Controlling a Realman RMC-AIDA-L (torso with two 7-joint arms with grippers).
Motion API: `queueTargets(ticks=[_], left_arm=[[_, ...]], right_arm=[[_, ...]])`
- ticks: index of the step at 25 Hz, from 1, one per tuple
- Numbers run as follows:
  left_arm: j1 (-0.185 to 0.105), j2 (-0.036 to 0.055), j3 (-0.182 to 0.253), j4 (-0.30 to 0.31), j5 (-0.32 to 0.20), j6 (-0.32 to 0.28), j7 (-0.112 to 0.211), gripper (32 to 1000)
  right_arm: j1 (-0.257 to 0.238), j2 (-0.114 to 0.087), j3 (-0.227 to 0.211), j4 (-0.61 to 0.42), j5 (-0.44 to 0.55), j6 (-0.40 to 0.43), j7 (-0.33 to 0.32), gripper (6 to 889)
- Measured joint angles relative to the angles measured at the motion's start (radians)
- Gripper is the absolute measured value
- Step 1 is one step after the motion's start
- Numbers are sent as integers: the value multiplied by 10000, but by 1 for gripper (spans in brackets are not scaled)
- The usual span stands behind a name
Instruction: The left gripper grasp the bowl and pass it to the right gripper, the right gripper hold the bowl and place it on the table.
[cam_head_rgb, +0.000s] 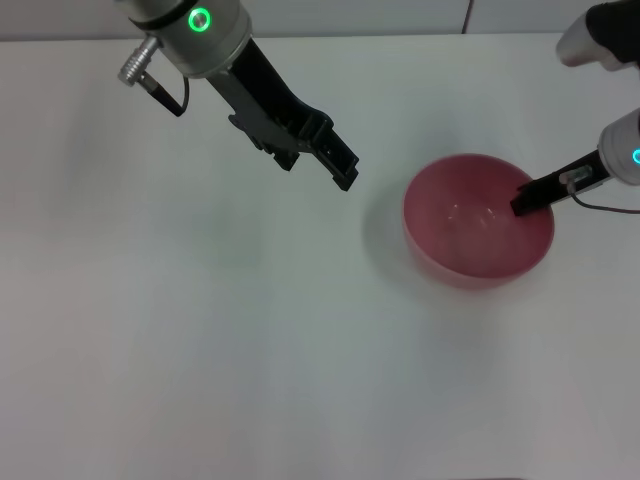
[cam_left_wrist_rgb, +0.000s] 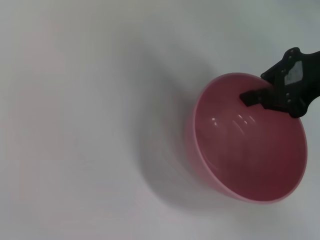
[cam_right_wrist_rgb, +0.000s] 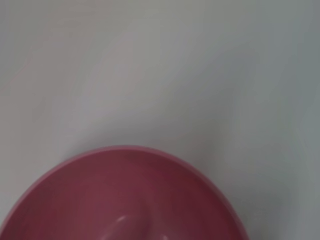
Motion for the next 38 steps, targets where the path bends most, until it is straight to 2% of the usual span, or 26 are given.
queueTargets(ticks=[16, 21, 26, 35, 38], left_arm=[[0, -6, 0, 0, 0, 30, 15, 861], [1, -6, 0, 0, 0, 31, 16, 861], [12, -6, 0, 0, 0, 46, 16, 861], [16, -6, 0, 1, 0, 62, 16, 861], [21, -6, 0, 1, 0, 62, 16, 861]], right_arm=[[20, -1, -101, -57, -31, 110, -74, 141], [20, -1, -46, -75, -10, 134, -115, 342], [20, -2, -26, -96, -1, 134, -180, 579], [44, -2, -15, -99, 20, 135, -255, 818], [74, -2, -16, -99, 22, 138, -256, 855]])
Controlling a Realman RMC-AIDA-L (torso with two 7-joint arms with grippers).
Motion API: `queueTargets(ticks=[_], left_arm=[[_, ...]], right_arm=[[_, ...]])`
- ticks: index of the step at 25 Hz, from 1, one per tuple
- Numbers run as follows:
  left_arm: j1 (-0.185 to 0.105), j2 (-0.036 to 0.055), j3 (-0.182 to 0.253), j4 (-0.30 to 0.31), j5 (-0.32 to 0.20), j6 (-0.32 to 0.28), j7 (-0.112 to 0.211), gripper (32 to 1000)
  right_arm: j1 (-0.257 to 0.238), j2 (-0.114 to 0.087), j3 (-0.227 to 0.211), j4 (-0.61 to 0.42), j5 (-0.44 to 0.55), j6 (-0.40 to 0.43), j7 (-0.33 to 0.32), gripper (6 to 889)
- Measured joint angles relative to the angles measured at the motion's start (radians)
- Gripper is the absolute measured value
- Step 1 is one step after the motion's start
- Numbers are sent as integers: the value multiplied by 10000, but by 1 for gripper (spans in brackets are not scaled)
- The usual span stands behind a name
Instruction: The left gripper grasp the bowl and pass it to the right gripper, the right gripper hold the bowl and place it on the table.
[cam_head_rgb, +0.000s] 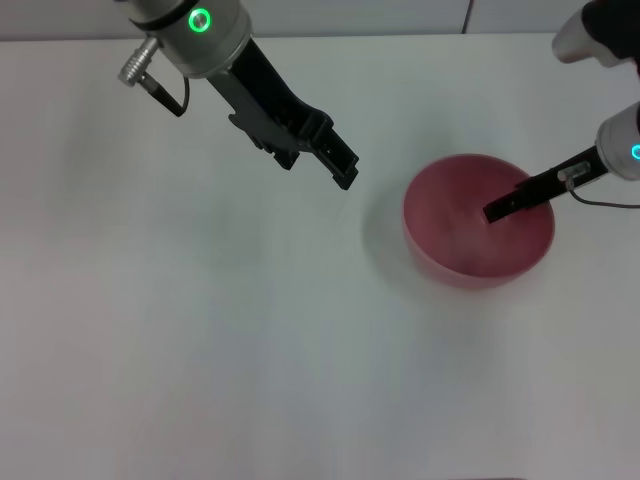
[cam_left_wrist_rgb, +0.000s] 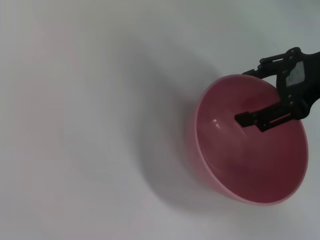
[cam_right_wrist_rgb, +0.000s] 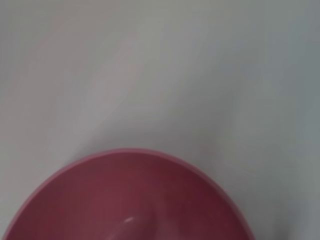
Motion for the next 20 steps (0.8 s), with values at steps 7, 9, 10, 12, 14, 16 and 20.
queueTargets(ticks=[7, 9, 10, 12, 14, 16, 20], left_arm=[[75, 14, 0, 0, 0, 0, 0, 861], [95, 23, 0, 0, 0, 0, 0, 861], [113, 29, 0, 0, 0, 2, 0, 861], [142, 31, 0, 0, 0, 9, 0, 861], [160, 32, 0, 0, 0, 13, 1, 861], [168, 32, 0, 0, 0, 15, 7, 861], [209, 37, 0, 0, 1, -18, 12, 861]], right_arm=[[71, 17, 4, -169, 10, 227, 1, 880], [69, 39, 11, -440, 24, 465, 35, 880], [67, 50, 18, -585, 29, 585, 66, 880], [60, 55, 50, -771, 57, 798, 128, 880], [67, 51, 72, -899, 94, 1037, 209, 880], [69, 33, 81, -1054, 103, 1275, 313, 880], [57, -8, 84, -1431, 54, 1822, 573, 880]])
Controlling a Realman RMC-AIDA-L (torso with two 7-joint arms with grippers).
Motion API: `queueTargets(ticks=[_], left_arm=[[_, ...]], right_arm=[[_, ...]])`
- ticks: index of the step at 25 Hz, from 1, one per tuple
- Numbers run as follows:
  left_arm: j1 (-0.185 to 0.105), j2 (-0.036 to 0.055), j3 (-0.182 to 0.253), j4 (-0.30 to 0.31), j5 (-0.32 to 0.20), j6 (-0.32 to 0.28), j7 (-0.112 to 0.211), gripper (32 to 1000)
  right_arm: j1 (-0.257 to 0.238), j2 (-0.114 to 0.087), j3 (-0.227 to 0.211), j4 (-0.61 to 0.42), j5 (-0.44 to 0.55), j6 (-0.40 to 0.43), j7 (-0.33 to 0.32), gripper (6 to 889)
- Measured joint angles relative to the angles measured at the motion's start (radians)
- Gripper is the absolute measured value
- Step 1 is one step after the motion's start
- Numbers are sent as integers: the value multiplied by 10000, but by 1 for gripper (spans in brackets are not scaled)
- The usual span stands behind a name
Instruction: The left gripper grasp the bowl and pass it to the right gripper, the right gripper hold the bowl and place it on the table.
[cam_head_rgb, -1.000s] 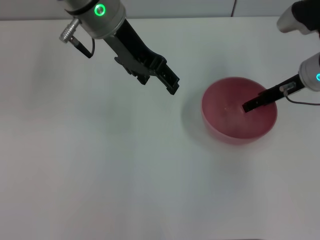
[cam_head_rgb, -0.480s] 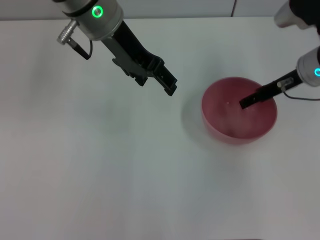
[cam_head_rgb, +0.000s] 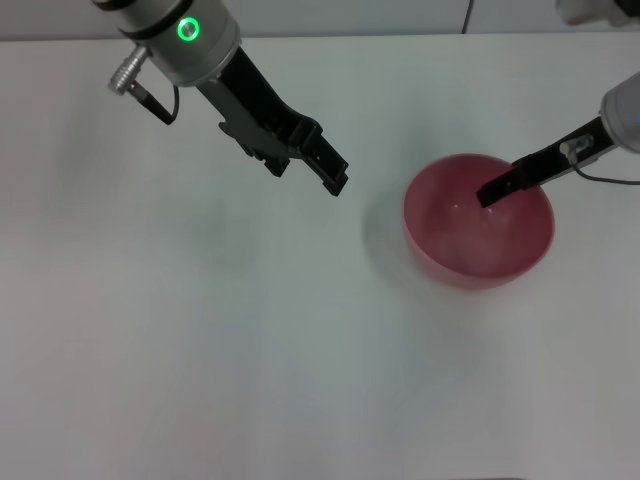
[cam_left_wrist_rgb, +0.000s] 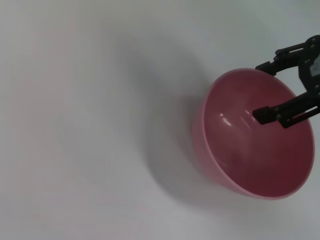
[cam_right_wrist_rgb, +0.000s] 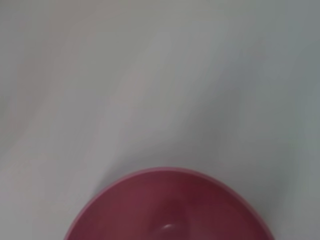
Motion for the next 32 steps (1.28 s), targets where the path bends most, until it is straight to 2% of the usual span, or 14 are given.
queueTargets(ticks=[12, 20, 27, 32], left_arm=[[92, 10, -16, 0, 2, -60, 3, 861], [209, 24, -16, 0, 53, -91, -61, 861], [295, 44, -15, 13, 75, -190, -99, 861], [295, 60, -16, 18, 116, -231, -117, 861]], right_arm=[[-2, -244, 19, -1569, -1075, 1854, 968, 880], [33, -637, 81, -1930, -1047, 3259, 1397, 880], [298, -945, 820, -1939, -1052, 4145, 1635, 880], [390, -1110, 882, -1942, -1066, 4440, 1774, 880]])
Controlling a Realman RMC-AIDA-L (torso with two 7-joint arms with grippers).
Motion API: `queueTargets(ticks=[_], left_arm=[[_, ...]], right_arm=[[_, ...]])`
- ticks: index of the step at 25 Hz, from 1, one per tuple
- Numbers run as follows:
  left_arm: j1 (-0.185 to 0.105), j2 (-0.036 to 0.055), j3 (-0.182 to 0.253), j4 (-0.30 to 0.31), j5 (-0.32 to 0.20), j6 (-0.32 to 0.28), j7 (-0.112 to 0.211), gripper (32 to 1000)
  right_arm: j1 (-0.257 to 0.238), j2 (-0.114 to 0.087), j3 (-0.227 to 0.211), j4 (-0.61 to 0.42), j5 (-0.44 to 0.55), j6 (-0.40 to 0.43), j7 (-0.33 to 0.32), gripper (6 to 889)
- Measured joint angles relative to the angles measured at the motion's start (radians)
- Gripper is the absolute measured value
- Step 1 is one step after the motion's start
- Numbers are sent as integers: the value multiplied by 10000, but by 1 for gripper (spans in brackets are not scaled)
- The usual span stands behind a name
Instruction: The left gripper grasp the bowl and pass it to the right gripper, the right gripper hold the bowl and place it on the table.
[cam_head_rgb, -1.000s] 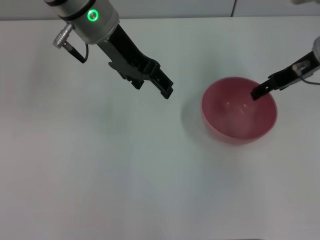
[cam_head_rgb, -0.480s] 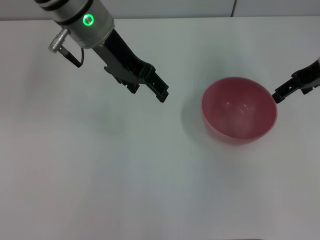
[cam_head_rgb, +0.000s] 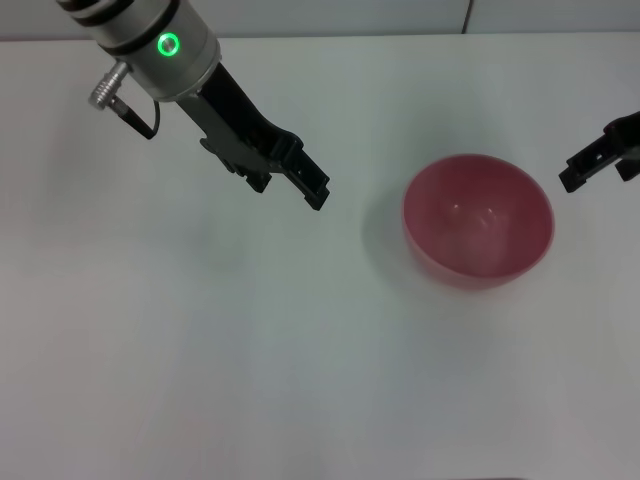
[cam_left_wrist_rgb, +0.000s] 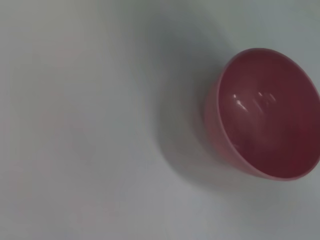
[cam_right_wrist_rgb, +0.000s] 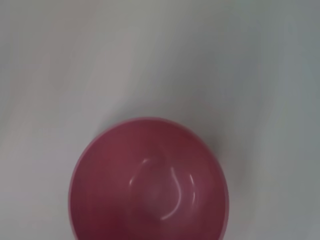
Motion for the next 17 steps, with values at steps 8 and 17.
queueTargets(ticks=[8, 17], left_arm=[[-4, -1, 0, 47, 7, -48, -41, 861], [1, 5, 0, 47, 7, -73, -49, 861]], right_arm=[[34, -147, 34, -1, -4, 183, 46, 880], [88, -227, 35, -17, -2, 208, 88, 880]])
